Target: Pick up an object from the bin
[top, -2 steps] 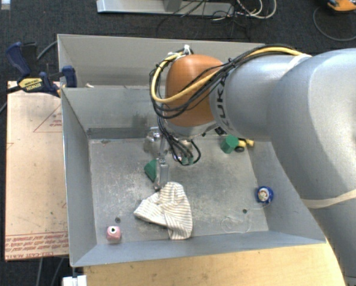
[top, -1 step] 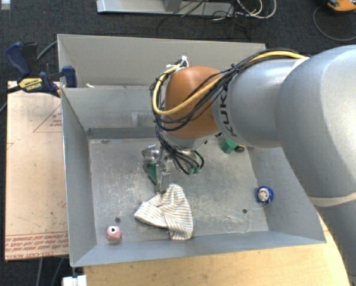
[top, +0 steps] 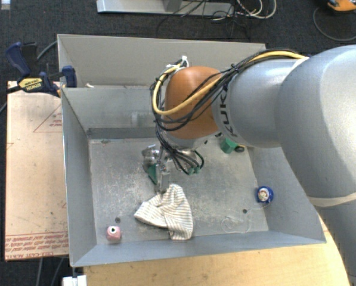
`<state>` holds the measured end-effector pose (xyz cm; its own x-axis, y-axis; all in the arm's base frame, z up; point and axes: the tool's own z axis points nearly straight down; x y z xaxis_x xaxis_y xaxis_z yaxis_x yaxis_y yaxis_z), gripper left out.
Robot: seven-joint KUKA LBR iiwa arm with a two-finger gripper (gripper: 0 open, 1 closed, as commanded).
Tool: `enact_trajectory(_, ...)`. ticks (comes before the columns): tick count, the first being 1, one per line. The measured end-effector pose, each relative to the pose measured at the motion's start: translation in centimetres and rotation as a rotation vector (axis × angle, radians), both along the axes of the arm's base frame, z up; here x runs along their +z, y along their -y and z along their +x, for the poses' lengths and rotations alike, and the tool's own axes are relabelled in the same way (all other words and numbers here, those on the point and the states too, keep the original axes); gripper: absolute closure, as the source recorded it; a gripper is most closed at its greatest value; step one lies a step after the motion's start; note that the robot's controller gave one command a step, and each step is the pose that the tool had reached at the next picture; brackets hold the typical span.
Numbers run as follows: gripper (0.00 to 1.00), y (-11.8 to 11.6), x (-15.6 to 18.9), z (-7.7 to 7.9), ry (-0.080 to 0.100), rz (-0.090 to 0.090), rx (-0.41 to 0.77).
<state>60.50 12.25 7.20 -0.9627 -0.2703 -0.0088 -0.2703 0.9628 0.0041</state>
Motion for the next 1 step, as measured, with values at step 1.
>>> enact_trajectory(1,1.00,-1.84,14.29,-0.72,0.003,0.002,-0.020)
